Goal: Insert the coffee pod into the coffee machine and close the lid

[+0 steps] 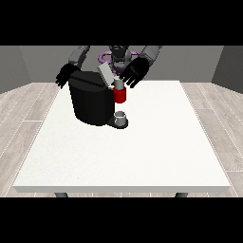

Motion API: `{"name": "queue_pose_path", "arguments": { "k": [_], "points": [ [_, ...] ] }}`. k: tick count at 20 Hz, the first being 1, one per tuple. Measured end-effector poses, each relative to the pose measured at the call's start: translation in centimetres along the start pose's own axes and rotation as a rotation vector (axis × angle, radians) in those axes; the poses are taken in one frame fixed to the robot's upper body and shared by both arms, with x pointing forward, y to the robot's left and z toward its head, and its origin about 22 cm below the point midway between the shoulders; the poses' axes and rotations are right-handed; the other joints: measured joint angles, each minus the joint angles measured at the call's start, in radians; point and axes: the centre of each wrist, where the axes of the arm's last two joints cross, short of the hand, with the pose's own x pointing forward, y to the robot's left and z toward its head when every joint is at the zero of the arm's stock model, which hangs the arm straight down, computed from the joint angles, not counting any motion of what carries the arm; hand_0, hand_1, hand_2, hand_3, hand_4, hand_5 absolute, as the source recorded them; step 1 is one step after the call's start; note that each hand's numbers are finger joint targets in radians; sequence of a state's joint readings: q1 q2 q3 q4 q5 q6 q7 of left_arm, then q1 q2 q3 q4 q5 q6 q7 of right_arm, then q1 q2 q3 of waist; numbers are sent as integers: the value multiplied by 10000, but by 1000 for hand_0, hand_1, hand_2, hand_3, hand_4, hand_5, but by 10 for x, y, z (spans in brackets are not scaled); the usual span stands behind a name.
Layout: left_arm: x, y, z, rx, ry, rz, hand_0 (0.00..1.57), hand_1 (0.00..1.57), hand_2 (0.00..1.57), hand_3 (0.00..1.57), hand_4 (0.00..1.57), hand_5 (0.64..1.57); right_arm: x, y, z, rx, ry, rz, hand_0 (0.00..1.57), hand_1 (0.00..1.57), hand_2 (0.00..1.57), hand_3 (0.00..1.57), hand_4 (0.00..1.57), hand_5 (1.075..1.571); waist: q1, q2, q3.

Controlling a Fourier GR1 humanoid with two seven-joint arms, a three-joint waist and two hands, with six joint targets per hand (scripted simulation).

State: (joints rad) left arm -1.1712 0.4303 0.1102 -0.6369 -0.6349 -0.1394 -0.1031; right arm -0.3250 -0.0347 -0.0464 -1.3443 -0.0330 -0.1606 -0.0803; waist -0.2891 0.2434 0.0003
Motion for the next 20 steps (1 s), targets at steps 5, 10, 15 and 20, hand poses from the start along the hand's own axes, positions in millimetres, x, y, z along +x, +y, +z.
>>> {"name": "queue_pose_path", "arguments": {
  "k": [5,10,15,20],
  "points": [
    [-3,-5,0,-22,79,-36,1190,1190,1269,1201,515,1571,3,-4,0,32,-7,11,0,0,0,0,448,1571,-83,-6,-1],
    [0,-7,-1,-172,26,-52,1184,1184,1248,1186,488,1571,0,-4,2,-105,4,-35,0,0,0,0,443,1571,25,-1,0],
    [-4,-1,0,-84,51,-107,1249,1249,1282,1181,480,1571,6,-5,-1,-68,-220,-55,0,0,0,0,433,1571,-36,177,0],
    [-1,-9,-1,-295,53,-82,1196,1196,1240,1142,466,1571,0,-12,-1,-254,-85,-13,0,0,0,0,397,1571,98,170,4]
  ]
}}
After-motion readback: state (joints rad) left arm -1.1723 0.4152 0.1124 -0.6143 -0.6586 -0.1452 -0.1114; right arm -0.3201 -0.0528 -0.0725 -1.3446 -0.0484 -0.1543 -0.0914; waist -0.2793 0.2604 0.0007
